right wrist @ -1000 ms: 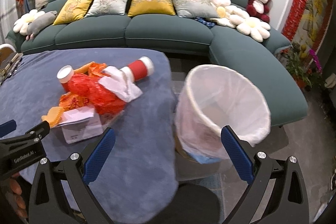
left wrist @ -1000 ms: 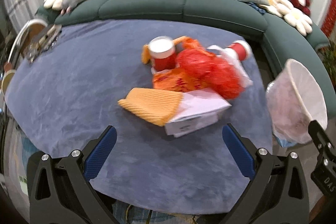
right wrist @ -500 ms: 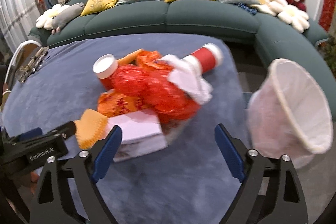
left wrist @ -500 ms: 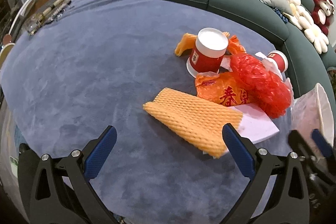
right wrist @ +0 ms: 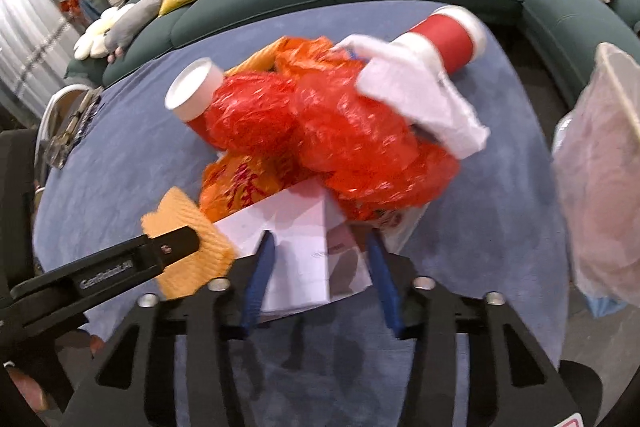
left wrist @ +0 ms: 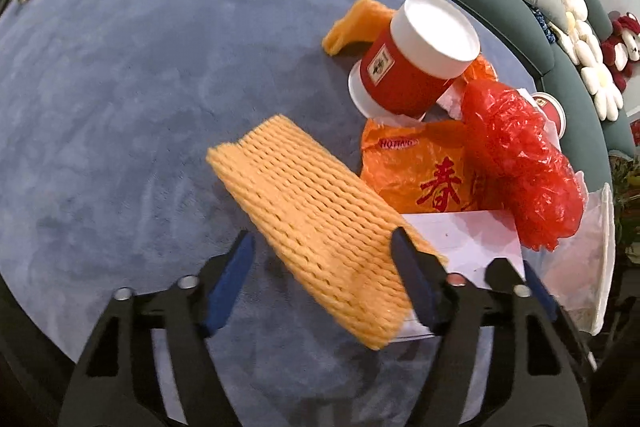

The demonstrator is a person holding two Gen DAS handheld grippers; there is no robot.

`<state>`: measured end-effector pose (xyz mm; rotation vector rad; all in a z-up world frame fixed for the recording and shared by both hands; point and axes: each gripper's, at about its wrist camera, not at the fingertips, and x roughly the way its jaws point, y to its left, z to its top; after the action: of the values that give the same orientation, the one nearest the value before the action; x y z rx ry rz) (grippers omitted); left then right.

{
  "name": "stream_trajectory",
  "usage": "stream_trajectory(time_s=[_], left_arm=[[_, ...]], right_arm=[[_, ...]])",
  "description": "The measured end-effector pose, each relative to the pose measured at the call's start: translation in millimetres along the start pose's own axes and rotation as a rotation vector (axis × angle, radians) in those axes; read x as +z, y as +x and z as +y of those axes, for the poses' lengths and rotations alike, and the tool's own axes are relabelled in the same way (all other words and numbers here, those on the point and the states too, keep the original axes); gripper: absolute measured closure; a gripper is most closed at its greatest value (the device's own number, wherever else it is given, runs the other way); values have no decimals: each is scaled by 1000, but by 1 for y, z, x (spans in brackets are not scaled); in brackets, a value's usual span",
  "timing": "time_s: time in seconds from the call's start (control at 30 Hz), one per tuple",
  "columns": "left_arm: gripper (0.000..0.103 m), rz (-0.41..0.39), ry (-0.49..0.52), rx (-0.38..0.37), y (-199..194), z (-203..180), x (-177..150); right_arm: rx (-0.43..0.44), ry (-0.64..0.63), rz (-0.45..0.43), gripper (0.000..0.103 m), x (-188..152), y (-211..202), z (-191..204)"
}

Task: Collect trash
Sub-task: 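Grasp the orange foam net with the left tool while the right tool grasps the white receipt, then carry both items over the wastebasket and open both tools to drop them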

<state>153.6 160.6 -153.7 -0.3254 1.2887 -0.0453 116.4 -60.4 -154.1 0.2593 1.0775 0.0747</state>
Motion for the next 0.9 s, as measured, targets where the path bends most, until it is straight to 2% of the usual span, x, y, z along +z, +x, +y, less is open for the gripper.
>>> stream_trajectory(time_s=[0.03, 0.1, 0.13, 0.27, 0.53, 0.73, 0.83, 0.9], left_arm=[[50, 3, -2, -7, 0, 1, -1], [62, 5, 1, -6, 0, 2, -2], [74, 1, 5, -1, -1, 2, -3], [88, -18, 25, -8, -12, 5, -9], [92, -117, 87, -17, -60, -7, -25], [92, -205, 170, -26, -105, -29, -46], [92, -238, 226, -41, -124, -51, -51], [92, -245, 256, -51, -123, -76, -48]], right_arm=[[16, -9, 8, 79, -1, 1, 3], [33, -24, 10, 82, -2, 3, 9], [40, -30, 1, 86, -3, 0, 12], [85, -32, -23, 93, -6, -12, 14], [89, -42, -112, 100, -10, -65, 9], [77, -20, -196, 100, -19, -111, -9], [65, -2, -249, 100, -20, -136, -23], [56, 16, -281, 100, -21, -150, -33]])
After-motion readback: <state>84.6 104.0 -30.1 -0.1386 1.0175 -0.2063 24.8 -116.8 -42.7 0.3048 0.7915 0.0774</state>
